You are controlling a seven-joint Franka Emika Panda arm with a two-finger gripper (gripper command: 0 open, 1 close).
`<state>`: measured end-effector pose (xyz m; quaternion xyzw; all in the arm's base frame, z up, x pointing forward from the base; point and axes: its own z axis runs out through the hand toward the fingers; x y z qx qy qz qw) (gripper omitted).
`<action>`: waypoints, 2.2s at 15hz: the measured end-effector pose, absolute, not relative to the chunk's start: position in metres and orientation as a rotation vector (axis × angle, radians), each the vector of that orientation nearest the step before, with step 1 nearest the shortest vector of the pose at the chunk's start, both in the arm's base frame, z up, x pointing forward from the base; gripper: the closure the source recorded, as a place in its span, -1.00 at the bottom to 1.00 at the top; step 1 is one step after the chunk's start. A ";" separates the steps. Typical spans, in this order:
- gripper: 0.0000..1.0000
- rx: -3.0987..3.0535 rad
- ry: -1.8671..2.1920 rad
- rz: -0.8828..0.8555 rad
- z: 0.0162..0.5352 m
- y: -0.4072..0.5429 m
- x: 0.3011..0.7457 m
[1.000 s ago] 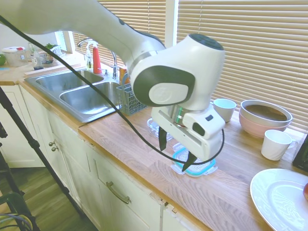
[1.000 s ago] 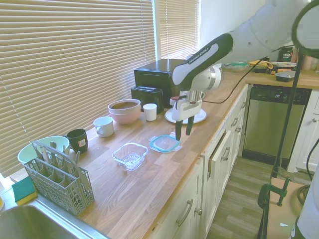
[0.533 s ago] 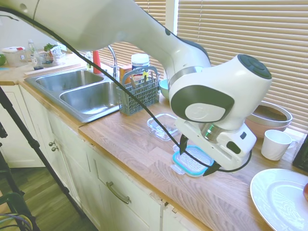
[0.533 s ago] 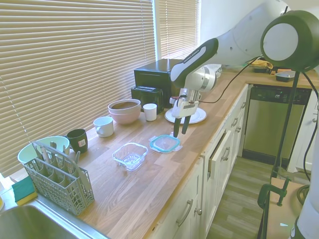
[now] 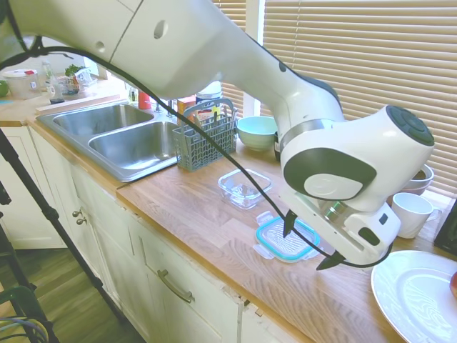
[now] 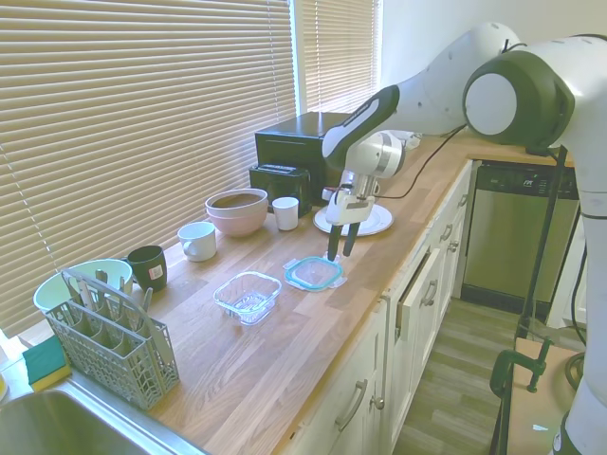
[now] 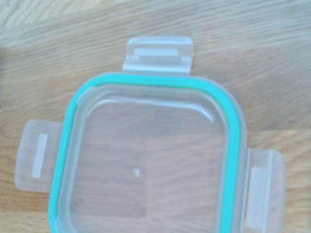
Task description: Cover the lid of the food container
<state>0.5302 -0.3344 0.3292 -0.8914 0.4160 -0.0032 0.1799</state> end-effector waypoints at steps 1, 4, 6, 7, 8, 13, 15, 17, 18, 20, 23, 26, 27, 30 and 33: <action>-1.00 -2.513 1.174 -0.013 0.327 -0.335 0.534; -1.00 -2.503 1.158 -0.018 0.324 -0.330 0.543; -1.00 -2.506 1.142 -0.021 0.325 -0.325 0.549; 1.00 -2.506 1.138 -0.020 0.325 -0.324 0.550; 1.00 -2.506 1.137 -0.018 0.325 -0.324 0.551; 1.00 -2.502 1.141 -0.010 0.320 -0.326 0.555; 1.00 -2.500 1.144 -0.009 0.319 -0.327 0.554; 1.00 -2.490 1.155 -0.009 0.317 -0.330 0.553; 1.00 -2.484 1.160 -0.010 0.316 -0.332 0.552; 1.00 -2.475 1.169 -0.011 0.314 -0.335 0.550; 1.00 -2.471 1.178 -0.010 0.311 -0.339 0.547; 1.00 -2.468 1.184 -0.006 0.309 -0.342 0.546; 1.00 -2.467 1.186 -0.004 0.308 -0.342 0.545; 1.00 -2.466 1.186 0.001 0.307 -0.342 0.545; 1.00 -2.466 1.184 0.002 0.307 -0.342 0.545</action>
